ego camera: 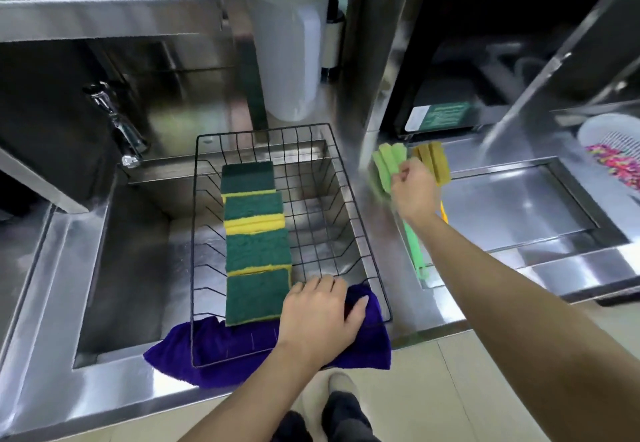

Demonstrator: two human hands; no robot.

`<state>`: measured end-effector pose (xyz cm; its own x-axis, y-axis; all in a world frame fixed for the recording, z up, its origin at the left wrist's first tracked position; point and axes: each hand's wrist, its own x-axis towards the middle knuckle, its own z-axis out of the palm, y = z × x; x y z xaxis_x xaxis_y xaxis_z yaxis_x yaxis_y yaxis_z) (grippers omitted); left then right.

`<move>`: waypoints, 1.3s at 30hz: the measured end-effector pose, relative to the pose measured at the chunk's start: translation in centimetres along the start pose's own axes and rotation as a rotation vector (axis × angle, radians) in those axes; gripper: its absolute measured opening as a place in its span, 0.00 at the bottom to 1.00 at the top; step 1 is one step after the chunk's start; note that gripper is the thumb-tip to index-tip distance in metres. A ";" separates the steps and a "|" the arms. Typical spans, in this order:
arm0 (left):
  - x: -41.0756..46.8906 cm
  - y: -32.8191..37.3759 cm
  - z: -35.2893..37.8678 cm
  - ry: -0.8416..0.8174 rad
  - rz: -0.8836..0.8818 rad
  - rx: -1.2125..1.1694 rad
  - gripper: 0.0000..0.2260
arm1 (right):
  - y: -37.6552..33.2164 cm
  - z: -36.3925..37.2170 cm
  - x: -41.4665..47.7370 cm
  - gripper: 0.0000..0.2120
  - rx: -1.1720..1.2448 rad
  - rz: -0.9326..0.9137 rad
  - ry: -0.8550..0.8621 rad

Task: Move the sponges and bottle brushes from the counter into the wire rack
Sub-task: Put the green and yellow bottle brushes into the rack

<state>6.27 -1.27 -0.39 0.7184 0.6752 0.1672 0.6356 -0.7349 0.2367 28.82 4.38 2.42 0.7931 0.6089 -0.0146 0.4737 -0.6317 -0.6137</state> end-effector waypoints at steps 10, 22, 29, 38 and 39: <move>-0.1 0.5 0.6 -0.048 0.098 0.051 0.20 | 5.6 0.1 -2.3 0.14 0.020 0.132 -0.304; -0.3 0.1 0.5 0.027 0.083 -0.005 0.19 | 2.0 -2.2 -3.1 0.11 0.499 0.115 -0.277; -1.3 -1.5 0.1 0.074 0.019 -0.027 0.18 | -4.7 -2.1 -6.0 0.13 0.457 -0.037 -0.379; -2.9 -3.0 -0.5 0.091 -0.018 -0.013 0.16 | -4.1 5.4 -9.3 0.07 0.230 0.038 -0.443; -3.0 -3.0 -0.5 0.089 -0.016 -0.013 0.17 | -3.9 5.9 -9.5 0.08 0.226 0.046 -0.462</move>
<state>2.08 -1.00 -1.16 0.6796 0.6905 0.2477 0.6430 -0.7232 0.2520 17.18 3.89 0.28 0.5353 0.7636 -0.3610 0.3073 -0.5742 -0.7589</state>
